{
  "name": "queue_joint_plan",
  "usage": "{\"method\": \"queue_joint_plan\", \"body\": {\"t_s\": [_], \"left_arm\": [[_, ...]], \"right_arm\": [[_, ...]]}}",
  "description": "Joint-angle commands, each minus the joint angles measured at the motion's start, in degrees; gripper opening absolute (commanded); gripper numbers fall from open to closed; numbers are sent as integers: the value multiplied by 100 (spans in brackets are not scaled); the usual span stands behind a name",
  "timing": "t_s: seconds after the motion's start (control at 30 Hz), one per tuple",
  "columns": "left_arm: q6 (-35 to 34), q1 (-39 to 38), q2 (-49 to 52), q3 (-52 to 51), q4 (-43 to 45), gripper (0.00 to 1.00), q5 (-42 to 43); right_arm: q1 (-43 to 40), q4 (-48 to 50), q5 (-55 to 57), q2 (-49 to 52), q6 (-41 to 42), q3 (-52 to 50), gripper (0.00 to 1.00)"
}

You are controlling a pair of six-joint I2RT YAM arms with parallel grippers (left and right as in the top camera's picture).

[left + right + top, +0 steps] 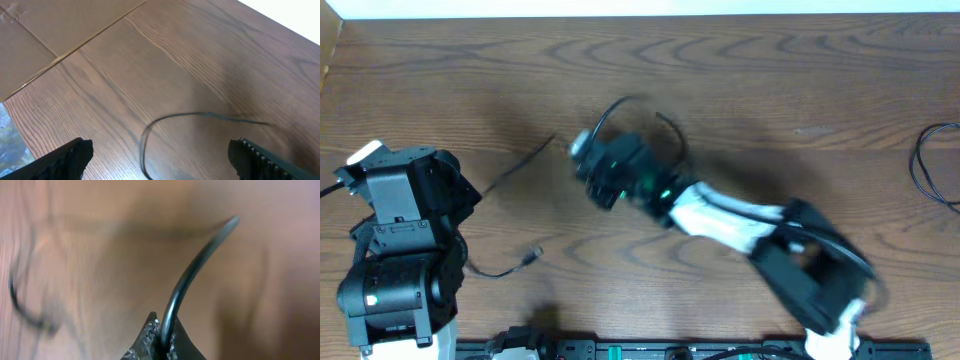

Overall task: Untangle cables
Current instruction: 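Drag the grasped black cables up-right off the table with the right gripper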

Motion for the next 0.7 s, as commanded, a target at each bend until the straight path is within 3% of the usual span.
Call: {"method": "queue_joint_plan", "body": {"t_s": [0.0,0.23,0.37,0.53,0.67], "left_arm": [[35,35,-4,114,-20,92,-15],[35,35,-2,111,-39,92,-15],[33,35,0,111,-39,92,-15],[33,35,0,111,-37,92,-13],[33,35,0,111,-33,92,48]], "right_arm": [[-680,-24,715,-1246,81,55,1],[-2782,-682,1971,-3014,81,55,1],[-4365,-1327,2024,-3685,155,55,1],[-6011,-2339,1360,-3967,643,55,1],[-6581,-2911,516,-3818,643,46,1]]}}
